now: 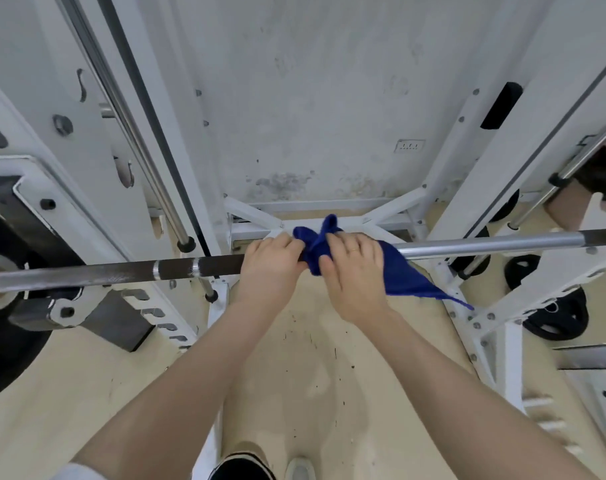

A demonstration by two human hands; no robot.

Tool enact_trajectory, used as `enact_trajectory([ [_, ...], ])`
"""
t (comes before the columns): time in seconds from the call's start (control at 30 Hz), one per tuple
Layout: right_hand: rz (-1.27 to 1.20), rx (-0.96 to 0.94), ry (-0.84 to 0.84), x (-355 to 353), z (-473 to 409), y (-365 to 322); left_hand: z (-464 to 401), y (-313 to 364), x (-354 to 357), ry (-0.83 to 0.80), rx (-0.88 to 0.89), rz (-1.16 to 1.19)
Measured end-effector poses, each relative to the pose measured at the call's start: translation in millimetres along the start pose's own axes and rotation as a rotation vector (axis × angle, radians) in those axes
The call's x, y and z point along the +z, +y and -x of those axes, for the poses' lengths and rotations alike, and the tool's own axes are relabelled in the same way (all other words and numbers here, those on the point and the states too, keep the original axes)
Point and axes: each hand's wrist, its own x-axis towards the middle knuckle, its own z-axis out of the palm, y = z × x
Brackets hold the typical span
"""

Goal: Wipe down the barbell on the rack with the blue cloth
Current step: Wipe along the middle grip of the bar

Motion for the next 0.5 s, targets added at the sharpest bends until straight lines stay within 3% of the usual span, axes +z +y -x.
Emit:
enact_trajectory([
  [0.13,-0.061,-0.213,-0.215,-10.4,0.5,2.1,-2.6,-4.7,1.0,0.024,0.047,0.02],
  [0.2,0.067,-0.402,-0.225,-18.2,-3.9,32.0,-1.8,-5.8,2.0,0.05,0.076,0.033],
  [0.27,0.195,-0.446,-0.181,-21.0,-10.2,55.7,-2.0,-6.4,-0.3,0.08,0.097,0.054],
  [0.33,0.311,-0.348,-0.072,-17.9,-17.2,64.7,-2.2,-5.3,-5.1,0.054,0.089,0.067],
  [0.43,0.385,0.068,-0.087,-20.4,-32.5,52.2,-10.0,-7.4,-9.0,-0.05,0.082,0.029],
  [0.5,0.337,0.118,-0.123,-17.7,-37.8,40.1,-15.3,-7.5,-13.1,-0.107,0.096,0.026],
])
